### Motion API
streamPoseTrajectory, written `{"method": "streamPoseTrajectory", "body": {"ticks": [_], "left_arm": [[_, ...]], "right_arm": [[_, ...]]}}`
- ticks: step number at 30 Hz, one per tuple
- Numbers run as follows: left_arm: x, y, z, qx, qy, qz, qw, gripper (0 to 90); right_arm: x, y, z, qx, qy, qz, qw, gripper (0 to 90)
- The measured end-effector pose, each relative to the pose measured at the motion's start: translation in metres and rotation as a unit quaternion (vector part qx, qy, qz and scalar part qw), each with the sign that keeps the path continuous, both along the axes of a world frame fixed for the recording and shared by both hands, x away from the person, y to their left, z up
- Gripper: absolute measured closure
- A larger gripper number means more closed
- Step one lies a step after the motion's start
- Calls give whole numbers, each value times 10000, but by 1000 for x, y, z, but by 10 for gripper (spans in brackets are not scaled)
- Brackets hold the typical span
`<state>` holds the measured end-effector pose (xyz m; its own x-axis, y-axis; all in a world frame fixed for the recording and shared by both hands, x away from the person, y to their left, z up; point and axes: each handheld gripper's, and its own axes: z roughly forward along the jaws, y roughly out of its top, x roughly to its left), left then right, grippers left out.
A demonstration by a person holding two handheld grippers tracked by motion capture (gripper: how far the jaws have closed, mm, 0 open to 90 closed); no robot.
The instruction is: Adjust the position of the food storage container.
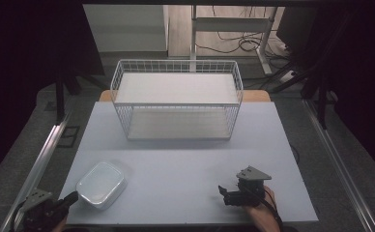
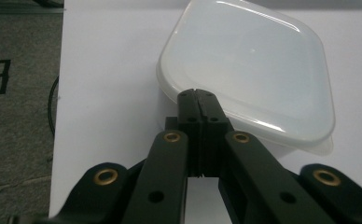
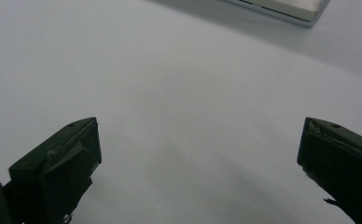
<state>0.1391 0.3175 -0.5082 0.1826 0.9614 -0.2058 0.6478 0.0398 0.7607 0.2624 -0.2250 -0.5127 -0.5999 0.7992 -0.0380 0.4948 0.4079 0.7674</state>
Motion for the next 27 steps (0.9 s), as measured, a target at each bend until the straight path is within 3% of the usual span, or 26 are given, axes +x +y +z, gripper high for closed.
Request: {"method": "streamPoseTrajectory", "body": {"ticks": [8,11,12,16,19,21,24,26,27], "left_arm": [[27,-1,-6,-182,65,-52,9998,900],[36,-1,-9,-236,129,-105,9996,900],[45,-3,-11,-277,169,-139,9994,900],[61,-7,-13,-264,251,-246,9990,900],[77,-17,-16,-199,372,-437,9982,900],[79,-19,-16,-202,379,-480,9979,900],[90,-29,-16,-205,389,-622,9971,900],[93,-33,-16,-236,395,-666,9967,900],[98,-38,-16,-249,402,-736,9962,900]], "right_arm": [[0,3,3,107,-2,201,9997,0],[0,4,3,79,9,293,9995,0],[0,6,2,42,80,430,9990,0],[0,9,2,-25,169,490,9987,18],[0,10,5,72,267,479,9985,99],[1,10,6,122,265,498,9983,125],[1,11,10,75,283,652,9974,294],[1,12,11,49,275,656,9975,333],[1,15,14,-101,261,723,9970,423]]}}
